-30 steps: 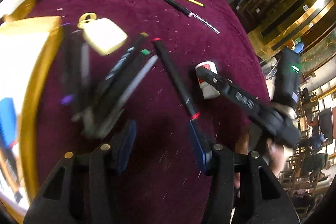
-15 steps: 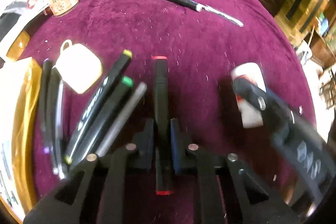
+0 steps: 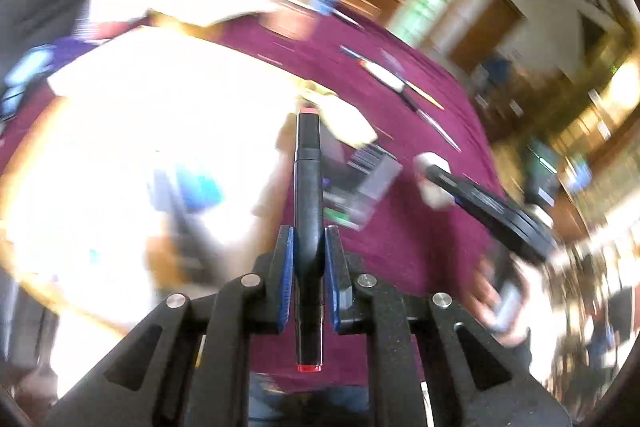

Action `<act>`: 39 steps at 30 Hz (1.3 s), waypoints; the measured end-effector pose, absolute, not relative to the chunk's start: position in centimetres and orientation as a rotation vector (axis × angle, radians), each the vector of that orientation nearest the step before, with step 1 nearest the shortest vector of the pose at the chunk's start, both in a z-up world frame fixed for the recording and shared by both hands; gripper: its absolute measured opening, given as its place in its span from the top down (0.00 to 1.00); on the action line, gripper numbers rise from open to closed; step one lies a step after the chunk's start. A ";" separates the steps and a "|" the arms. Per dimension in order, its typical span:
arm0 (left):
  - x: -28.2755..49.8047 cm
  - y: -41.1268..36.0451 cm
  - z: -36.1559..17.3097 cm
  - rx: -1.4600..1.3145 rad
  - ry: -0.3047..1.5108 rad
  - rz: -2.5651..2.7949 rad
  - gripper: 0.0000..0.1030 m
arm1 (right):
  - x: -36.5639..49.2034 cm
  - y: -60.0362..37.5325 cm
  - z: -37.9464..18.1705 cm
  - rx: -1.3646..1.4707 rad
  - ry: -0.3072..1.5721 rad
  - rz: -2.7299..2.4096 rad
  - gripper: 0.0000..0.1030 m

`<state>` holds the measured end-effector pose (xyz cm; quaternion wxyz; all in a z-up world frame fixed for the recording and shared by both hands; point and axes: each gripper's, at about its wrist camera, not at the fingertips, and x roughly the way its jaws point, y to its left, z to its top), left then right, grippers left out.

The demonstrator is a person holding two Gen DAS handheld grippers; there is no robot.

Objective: Organize rigid objects
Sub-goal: 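Carry the marker and pill bottle into the tray and open both tools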

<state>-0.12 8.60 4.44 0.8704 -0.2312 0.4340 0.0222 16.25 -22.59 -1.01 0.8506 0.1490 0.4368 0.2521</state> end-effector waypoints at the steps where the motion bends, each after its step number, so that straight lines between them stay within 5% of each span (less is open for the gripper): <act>1: -0.5 10.4 4.3 -0.514 0.897 0.078 0.88 | 15.5 -20.9 -0.1 0.311 0.912 0.582 0.70; 13: -2.8 19.9 1.7 -0.660 0.864 0.184 0.88 | 10.3 -2.7 2.9 0.129 0.948 0.890 0.70; 39: 7.3 22.6 -4.2 -0.558 1.069 0.318 0.88 | 15.7 4.7 -1.2 -0.076 1.030 0.759 0.70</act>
